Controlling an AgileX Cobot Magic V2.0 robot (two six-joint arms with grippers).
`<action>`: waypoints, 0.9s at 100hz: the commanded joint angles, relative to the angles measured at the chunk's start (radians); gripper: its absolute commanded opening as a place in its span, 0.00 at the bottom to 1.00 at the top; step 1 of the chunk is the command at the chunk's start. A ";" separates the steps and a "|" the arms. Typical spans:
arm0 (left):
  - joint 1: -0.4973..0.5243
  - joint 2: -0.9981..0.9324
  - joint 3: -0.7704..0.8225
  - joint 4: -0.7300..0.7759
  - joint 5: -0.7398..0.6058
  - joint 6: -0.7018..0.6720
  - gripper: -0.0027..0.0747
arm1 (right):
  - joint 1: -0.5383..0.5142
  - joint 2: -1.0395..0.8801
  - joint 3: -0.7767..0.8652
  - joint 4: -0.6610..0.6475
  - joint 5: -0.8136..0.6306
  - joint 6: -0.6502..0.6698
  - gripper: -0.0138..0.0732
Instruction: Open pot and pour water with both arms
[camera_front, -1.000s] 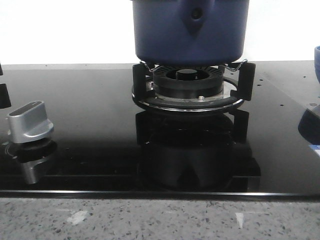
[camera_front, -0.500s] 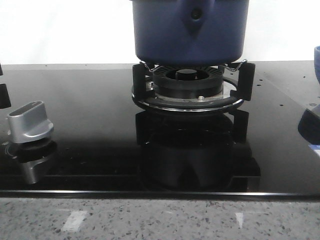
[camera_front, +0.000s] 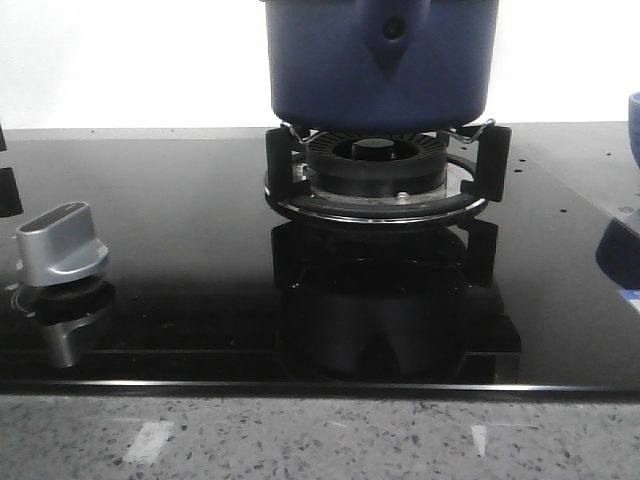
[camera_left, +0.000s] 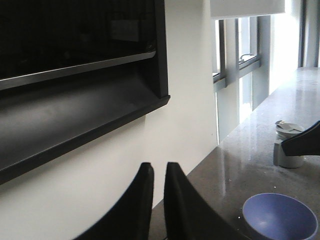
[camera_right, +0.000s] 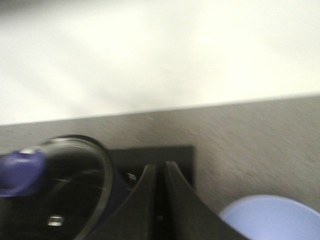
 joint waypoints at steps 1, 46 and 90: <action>0.020 -0.080 -0.015 0.025 -0.093 -0.108 0.01 | 0.060 -0.046 0.032 0.064 -0.166 -0.089 0.08; -0.004 -0.763 0.775 0.056 -0.557 0.073 0.01 | 0.224 -0.481 0.526 0.042 -0.427 -0.295 0.08; -0.001 -1.304 1.280 -0.018 -0.613 -0.083 0.01 | 0.224 -0.909 0.883 0.042 -0.419 -0.295 0.08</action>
